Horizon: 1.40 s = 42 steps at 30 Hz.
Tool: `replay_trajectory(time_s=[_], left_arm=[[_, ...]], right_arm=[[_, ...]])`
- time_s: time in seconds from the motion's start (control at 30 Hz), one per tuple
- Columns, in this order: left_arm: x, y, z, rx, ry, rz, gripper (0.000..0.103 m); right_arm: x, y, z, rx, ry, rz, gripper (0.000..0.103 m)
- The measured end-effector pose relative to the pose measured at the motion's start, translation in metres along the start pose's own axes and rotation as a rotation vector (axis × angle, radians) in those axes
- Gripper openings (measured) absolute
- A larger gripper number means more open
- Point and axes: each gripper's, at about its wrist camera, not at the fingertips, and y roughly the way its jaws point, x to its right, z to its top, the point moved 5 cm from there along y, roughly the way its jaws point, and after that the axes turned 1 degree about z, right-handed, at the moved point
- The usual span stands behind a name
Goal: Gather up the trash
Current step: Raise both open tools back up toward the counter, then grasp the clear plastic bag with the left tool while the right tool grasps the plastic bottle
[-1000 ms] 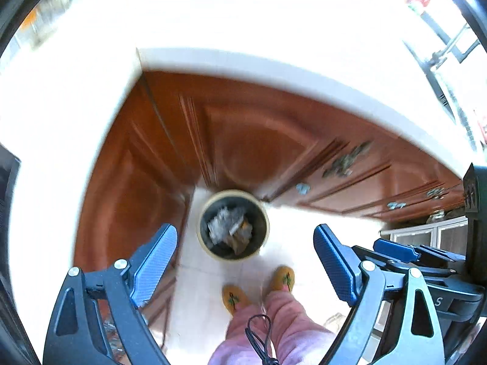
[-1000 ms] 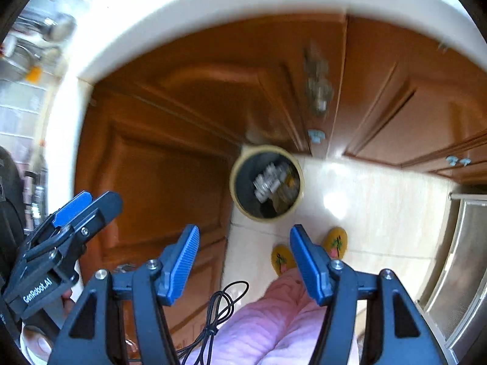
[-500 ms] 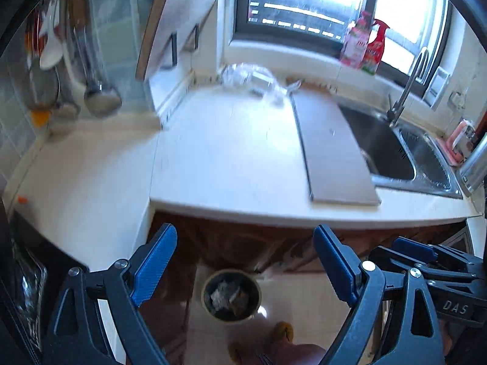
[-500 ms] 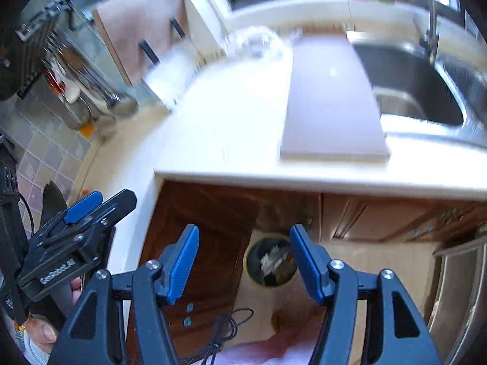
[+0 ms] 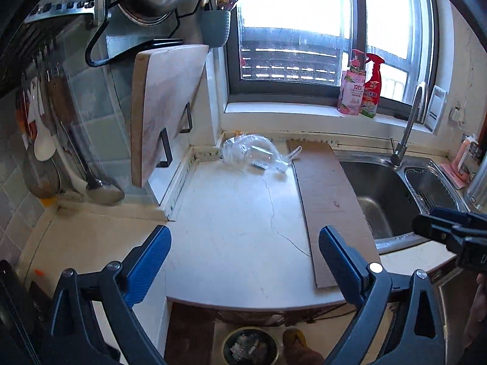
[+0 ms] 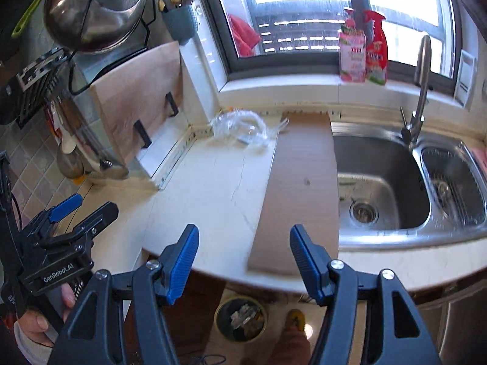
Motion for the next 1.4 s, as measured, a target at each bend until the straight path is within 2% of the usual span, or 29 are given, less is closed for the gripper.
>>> replay_trajectory(time_s=[0.1, 0.27, 0.47, 0.57, 0.7, 0.87, 1.13, 1.23, 1.4], left_arm=[[-0.001, 0.026, 0.022, 0.011, 0.016, 0.051, 0.097], [-0.002, 0.089, 0.057, -0.019, 0.032, 0.126, 0.097], [0.0, 0.17, 0.089, -0.089, 0.004, 0.164, 0.097], [0.002, 0.205, 0.096, -0.116, 0.014, 0.187, 0.097], [0.001, 0.247, 0.101, -0.17, 0.012, 0.222, 0.097], [-0.007, 0.281, 0.106, -0.212, -0.025, 0.222, 0.097], [-0.018, 0.318, 0.11, -0.255, -0.064, 0.225, 0.097], [-0.022, 0.329, 0.111, -0.265, -0.072, 0.227, 0.097], [-0.024, 0.346, 0.116, -0.274, -0.097, 0.215, 0.097]], right_arm=[[0.014, 0.023, 0.037, 0.006, -0.017, 0.014, 0.063], [0.037, 0.091, 0.099, -0.038, -0.068, 0.049, 0.063], [0.057, 0.19, 0.146, -0.148, -0.082, 0.121, 0.063], [0.055, 0.242, 0.158, -0.201, -0.12, 0.123, 0.063], [0.045, 0.302, 0.165, -0.257, -0.175, 0.141, 0.063], [0.032, 0.368, 0.161, -0.329, -0.253, 0.144, 0.063], [0.02, 0.417, 0.146, -0.385, -0.367, 0.141, 0.062], [0.019, 0.423, 0.14, -0.394, -0.388, 0.15, 0.029], [0.017, 0.408, 0.132, -0.364, -0.435, 0.183, 0.029]])
